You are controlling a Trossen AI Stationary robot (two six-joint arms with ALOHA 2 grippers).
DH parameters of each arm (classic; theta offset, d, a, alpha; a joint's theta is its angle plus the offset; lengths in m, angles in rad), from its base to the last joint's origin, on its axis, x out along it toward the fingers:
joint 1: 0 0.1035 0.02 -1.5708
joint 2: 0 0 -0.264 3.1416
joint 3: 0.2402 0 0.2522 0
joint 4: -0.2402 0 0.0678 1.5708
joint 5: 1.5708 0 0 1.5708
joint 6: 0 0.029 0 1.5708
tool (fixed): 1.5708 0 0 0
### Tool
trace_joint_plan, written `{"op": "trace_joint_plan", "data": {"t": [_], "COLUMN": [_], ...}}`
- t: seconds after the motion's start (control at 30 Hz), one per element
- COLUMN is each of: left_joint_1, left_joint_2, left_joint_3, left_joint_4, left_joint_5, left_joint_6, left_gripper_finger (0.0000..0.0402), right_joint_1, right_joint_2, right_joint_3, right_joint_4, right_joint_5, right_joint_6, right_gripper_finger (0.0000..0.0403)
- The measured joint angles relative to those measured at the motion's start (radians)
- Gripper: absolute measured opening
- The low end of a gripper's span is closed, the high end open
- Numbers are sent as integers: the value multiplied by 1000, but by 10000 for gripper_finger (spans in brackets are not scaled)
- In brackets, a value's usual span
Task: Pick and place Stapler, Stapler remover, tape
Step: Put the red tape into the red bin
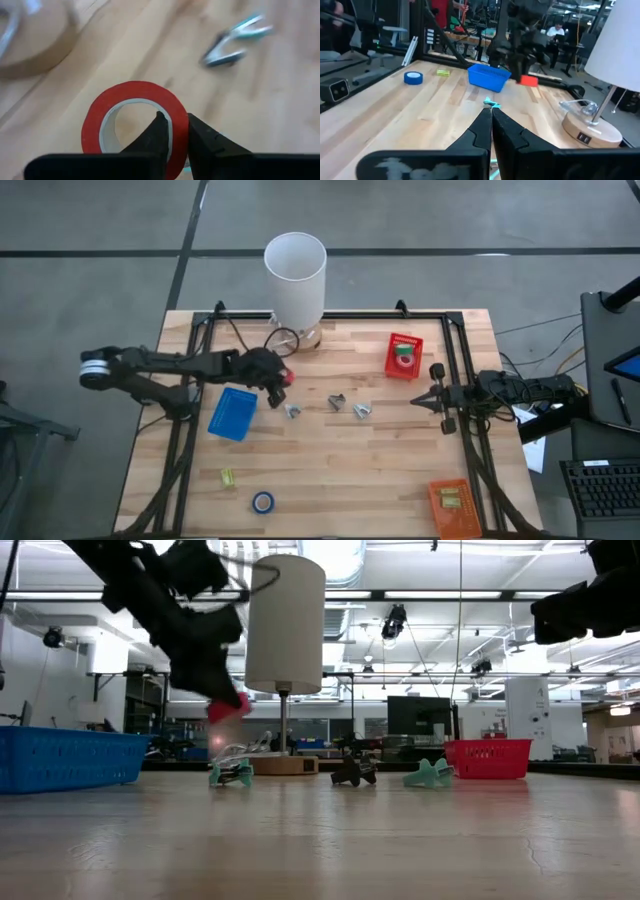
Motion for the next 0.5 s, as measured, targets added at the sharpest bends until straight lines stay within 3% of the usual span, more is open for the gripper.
{"op": "trace_joint_plan", "data": {"t": [0.27, 0.4, 0.5], "left_joint_1": [-185, -255, -285], "left_joint_2": [-24, -12, 0], "left_joint_3": [0, 0, -1], "left_joint_4": [274, 438, 539], "left_joint_5": [83, 124, 127], "left_joint_6": [-4, 7, 16], "left_gripper_finger": [51, 53, 57], "right_joint_1": [0, 0, 0], "right_joint_2": [0, 5, 18], "right_joint_3": [0, -14, -42], "right_joint_4": [5, 99, 253], "right_joint_5": [-1, 0, 0], "right_joint_6": [52, 286, 372], "right_gripper_finger": [8, 8, 8]}}
